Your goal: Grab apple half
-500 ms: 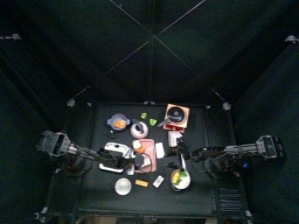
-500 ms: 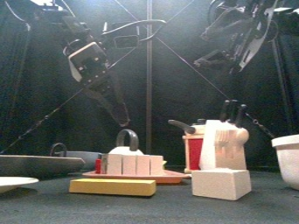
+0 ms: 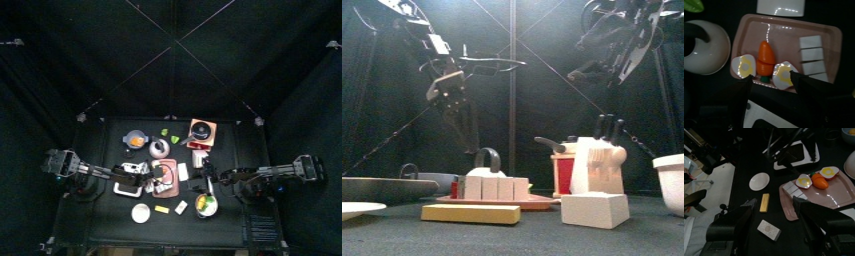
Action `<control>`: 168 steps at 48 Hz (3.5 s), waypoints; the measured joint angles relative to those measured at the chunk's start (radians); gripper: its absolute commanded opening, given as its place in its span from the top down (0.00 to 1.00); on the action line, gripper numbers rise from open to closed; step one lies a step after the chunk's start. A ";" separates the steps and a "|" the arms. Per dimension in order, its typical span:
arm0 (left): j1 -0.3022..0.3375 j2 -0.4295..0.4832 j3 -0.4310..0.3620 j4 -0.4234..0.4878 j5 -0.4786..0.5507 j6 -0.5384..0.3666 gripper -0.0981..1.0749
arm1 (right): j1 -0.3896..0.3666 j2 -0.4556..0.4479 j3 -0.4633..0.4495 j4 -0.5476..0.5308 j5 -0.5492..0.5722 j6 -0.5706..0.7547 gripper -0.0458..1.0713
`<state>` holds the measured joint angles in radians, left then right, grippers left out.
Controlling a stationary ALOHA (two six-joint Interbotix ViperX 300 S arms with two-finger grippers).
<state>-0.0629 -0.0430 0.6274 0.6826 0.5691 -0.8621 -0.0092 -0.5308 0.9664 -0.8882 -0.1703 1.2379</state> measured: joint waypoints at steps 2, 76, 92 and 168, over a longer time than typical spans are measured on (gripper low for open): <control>0.018 0.008 -0.006 -0.005 0.008 -0.008 0.11 | 0.002 0.000 -0.002 -0.003 0.000 0.000 0.14; 0.167 0.261 -0.181 -0.124 0.127 -0.310 0.13 | 0.002 -0.002 0.005 -0.017 0.000 0.000 0.15; 0.169 0.261 -0.179 -0.129 0.129 -0.310 0.23 | 0.002 0.000 0.005 -0.017 0.000 0.000 0.15; 0.186 0.245 -0.118 -0.117 0.077 -0.307 0.25 | -0.003 -0.002 0.008 -0.017 0.000 0.000 0.14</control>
<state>0.1227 0.2025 0.5093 0.5660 0.6458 -1.1689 -0.0123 -0.5323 0.9741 -0.9050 -0.1703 1.2379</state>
